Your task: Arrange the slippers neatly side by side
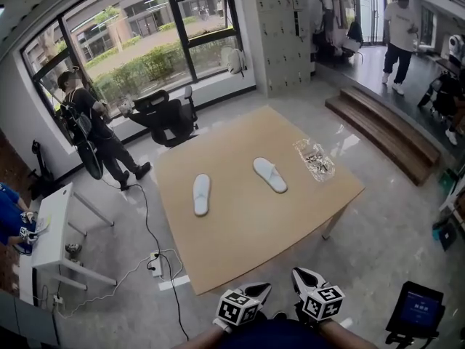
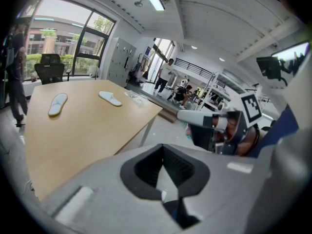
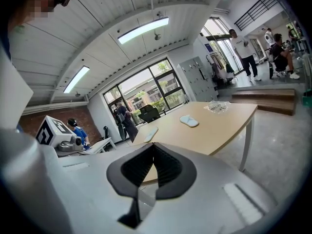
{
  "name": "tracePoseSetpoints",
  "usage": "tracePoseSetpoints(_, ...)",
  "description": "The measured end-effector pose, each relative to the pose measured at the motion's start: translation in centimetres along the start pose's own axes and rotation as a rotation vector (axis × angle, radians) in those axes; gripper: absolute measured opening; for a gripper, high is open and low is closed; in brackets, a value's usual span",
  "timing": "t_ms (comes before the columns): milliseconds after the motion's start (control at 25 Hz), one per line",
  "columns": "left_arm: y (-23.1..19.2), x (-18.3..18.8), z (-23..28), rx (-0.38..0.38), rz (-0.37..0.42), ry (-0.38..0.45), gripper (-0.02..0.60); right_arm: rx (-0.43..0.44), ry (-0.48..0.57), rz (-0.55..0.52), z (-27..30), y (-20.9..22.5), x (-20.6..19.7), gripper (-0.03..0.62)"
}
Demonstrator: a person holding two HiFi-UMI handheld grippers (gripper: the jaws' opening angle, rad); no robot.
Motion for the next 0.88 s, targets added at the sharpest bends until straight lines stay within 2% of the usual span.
tracePoseSetpoints(280,-2.0,0.9,2.5,-0.025,-0.014,-0.007,0.002,-0.024,0.014,0.008,1.4,1.6,1.4,0.011)
tracePoseSetpoints(560,-5.5,4.4,5.1,-0.068,0.0,0.007,0.003,-0.078,0.023,-0.017,5.0,3.4,4.2,0.011)
tracePoseSetpoints(760,-8.6,7.7,5.8,-0.091,-0.029,0.027,0.003,-0.094,-0.001,-0.038,8.7,4.1,5.9,0.011)
tracePoseSetpoints(880,-11.1,8.1,6.5,-0.092,-0.057,0.018,0.002,-0.094,-0.022,-0.05,11.1,4.1,6.6,0.011)
Point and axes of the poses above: the fingertips, and each gripper's own axes: z forward along the fingers, y to its right, x out of its top, the point moved 5 cm from there along -z, backward along the fingers, and after that the axes turned 3 degrees about -x, right-handed, at the moved point
